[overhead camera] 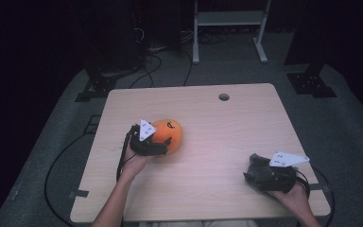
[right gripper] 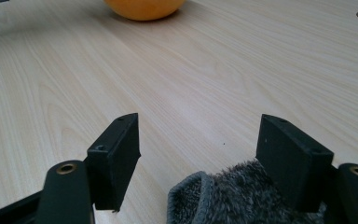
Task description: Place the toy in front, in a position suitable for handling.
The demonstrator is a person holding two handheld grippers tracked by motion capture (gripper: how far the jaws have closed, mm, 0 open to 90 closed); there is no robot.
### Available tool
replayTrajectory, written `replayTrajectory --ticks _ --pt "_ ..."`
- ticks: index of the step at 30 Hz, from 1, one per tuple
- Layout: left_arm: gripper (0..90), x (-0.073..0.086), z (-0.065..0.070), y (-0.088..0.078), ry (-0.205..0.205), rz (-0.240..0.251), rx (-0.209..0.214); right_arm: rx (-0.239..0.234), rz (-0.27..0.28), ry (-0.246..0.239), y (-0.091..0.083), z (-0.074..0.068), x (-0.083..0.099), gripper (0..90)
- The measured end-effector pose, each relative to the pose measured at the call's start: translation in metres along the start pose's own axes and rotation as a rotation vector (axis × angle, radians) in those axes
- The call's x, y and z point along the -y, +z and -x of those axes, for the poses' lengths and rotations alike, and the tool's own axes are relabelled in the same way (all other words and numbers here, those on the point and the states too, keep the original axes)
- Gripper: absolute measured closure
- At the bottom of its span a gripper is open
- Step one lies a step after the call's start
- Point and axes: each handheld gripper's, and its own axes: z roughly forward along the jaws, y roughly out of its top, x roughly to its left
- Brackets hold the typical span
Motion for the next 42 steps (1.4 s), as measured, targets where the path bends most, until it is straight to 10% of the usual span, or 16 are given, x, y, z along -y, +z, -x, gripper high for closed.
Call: replayTrajectory --ticks 10,28,42 --pt "3.6 0.007 0.002 0.018 0.013 -0.069 -0.007 -0.001 0.006 0.005 -0.003 0.000 0.001 28.7" --pt "36.3 0.005 0.003 0.016 0.046 -0.046 -0.030 0.004 0.018 0.011 -0.006 0.000 0.001 28.7" --pt "42.9 -0.004 0.009 0.004 0.037 0.039 -0.022 0.008 0.020 0.017 -0.006 0.002 0.002 28.5"
